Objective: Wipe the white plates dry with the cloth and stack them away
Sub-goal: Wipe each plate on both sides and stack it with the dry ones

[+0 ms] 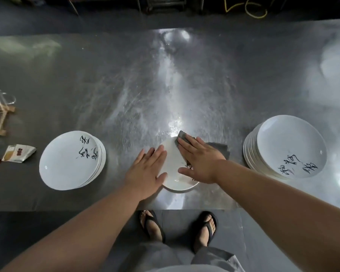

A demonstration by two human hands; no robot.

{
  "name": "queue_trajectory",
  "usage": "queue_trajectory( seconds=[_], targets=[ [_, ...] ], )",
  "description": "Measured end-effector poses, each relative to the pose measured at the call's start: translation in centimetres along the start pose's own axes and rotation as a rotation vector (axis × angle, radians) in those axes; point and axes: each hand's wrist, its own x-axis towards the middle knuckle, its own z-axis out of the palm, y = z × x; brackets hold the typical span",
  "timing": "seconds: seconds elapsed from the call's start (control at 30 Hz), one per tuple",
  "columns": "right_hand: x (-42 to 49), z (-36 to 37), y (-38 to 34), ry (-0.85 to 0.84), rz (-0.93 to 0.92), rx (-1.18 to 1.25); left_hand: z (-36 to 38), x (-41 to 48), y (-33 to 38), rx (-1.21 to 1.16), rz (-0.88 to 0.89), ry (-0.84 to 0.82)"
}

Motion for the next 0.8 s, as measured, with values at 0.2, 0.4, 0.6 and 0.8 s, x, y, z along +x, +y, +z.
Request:
queue_trajectory(
  seconds=[0.2, 0.4, 0.6, 0.8],
  targets=[
    [-7.8, 4.1, -5.4, -0.011, 0.16, 0.154, 1.6, -0.3, 1.0, -0.058, -0.078, 0.119],
    [-4.2, 1.7, -1.4, 0.001, 0.192, 0.118, 1.8, -0.4, 2.7, -0.13, -0.194, 0.136],
    [-6.1, 4.2, -5.5, 0.044, 0.226, 0.19, 1.4, -0.5, 4.0, -0.074, -0.312, 0.117],
    [-6.5, 3.3, -3.4, 0.054, 0.209, 0.19, 2.0, -4.6, 6.5, -0.096, -0.207, 0.131]
  ],
)
